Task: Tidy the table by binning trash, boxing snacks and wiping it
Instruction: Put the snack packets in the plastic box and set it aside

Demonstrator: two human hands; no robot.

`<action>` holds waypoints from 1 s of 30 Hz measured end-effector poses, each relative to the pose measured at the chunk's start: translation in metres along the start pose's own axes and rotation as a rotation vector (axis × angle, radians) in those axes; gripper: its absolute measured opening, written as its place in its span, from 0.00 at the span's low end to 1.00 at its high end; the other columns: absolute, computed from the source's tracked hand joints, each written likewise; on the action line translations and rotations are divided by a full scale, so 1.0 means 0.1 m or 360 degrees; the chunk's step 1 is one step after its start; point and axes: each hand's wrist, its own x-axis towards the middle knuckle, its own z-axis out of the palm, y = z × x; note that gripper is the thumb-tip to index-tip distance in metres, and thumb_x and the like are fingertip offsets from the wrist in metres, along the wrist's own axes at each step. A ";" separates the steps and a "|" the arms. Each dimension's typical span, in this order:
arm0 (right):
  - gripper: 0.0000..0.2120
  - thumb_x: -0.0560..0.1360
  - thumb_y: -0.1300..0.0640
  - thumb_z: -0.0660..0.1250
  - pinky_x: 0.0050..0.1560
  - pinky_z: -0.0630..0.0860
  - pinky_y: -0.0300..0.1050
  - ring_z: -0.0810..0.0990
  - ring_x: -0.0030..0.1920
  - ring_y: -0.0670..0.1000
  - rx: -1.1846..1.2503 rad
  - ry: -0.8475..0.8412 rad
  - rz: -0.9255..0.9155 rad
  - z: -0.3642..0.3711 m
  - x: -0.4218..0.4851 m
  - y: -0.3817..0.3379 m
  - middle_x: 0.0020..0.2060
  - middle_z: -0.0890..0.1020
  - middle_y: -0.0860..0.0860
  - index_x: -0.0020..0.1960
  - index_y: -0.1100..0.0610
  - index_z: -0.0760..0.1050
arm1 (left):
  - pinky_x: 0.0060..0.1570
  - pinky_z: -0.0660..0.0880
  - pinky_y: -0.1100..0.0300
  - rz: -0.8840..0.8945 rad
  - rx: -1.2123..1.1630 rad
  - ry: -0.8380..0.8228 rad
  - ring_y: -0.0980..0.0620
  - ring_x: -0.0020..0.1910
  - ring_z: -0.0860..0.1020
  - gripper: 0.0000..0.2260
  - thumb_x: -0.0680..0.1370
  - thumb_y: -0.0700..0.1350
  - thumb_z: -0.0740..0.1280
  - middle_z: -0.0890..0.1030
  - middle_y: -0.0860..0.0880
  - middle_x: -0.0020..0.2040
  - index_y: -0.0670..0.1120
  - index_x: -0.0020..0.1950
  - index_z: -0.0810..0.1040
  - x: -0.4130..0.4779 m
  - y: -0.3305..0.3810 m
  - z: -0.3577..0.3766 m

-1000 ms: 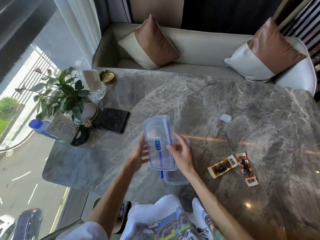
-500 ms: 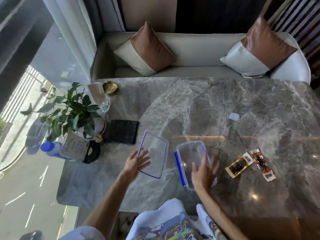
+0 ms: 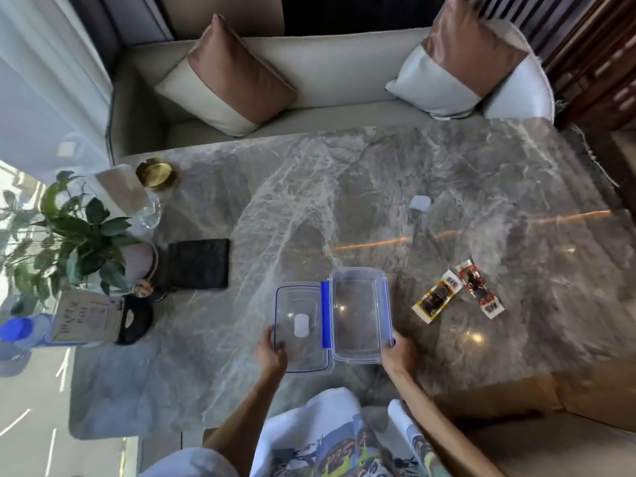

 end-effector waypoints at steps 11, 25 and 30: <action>0.36 0.76 0.40 0.63 0.73 0.63 0.51 0.65 0.74 0.58 -0.0111 -0.0488 -0.0178 -0.32 0.39 0.25 0.73 0.66 0.60 0.77 0.58 0.59 | 0.76 0.52 0.42 -0.0456 0.0745 0.0099 0.35 0.77 0.50 0.35 0.76 0.46 0.65 0.51 0.35 0.77 0.40 0.77 0.51 -0.25 0.43 0.42; 0.12 0.75 0.56 0.65 0.54 0.78 0.52 0.81 0.57 0.60 0.0099 0.0143 0.0033 -2.05 2.02 0.87 0.55 0.83 0.60 0.56 0.58 0.81 | 0.59 0.75 0.50 0.0778 0.1530 -0.0410 0.40 0.62 0.77 0.13 0.78 0.46 0.60 0.79 0.44 0.63 0.49 0.61 0.76 -0.56 1.82 2.95; 0.17 0.72 0.55 0.69 0.62 0.74 0.49 0.76 0.63 0.57 0.0064 0.0096 0.0060 -1.99 2.15 1.01 0.59 0.80 0.55 0.61 0.52 0.78 | 0.61 0.72 0.47 0.0618 0.1735 -0.0372 0.41 0.67 0.71 0.17 0.79 0.47 0.61 0.74 0.42 0.66 0.46 0.67 0.70 -0.52 1.54 3.32</action>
